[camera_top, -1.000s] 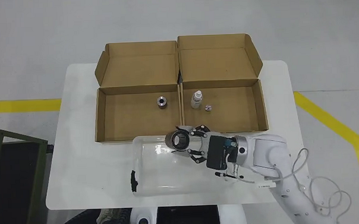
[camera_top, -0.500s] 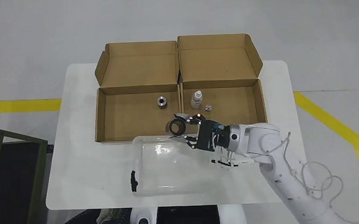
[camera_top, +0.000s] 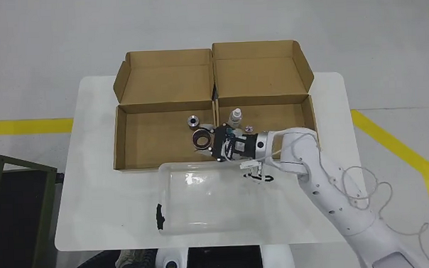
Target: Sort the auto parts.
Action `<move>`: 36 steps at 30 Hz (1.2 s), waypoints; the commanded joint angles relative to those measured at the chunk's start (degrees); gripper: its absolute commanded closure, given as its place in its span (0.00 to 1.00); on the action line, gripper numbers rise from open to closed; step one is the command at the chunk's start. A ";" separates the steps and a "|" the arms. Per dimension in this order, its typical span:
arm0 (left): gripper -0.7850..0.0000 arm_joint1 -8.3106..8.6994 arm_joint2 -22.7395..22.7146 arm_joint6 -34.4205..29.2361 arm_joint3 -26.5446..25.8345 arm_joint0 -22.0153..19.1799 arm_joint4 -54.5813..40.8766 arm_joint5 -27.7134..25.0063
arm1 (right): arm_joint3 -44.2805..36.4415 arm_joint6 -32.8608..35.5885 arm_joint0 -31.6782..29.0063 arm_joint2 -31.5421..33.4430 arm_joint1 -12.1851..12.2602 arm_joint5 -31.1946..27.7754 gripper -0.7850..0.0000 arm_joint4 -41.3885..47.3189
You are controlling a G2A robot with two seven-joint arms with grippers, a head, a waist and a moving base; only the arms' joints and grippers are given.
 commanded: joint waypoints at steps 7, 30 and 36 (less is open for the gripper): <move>0.00 0.00 0.00 0.00 0.00 0.00 0.00 0.00 | 6.75 1.45 4.95 -5.03 -1.82 0.51 1.00 1.77; 0.00 0.00 0.00 0.00 0.00 0.00 0.00 0.00 | 20.93 4.28 14.03 -13.91 -6.68 1.80 0.85 2.86; 0.00 0.00 0.00 0.00 0.00 0.00 0.00 0.00 | 22.98 4.38 15.05 -14.64 -7.48 1.73 0.77 3.05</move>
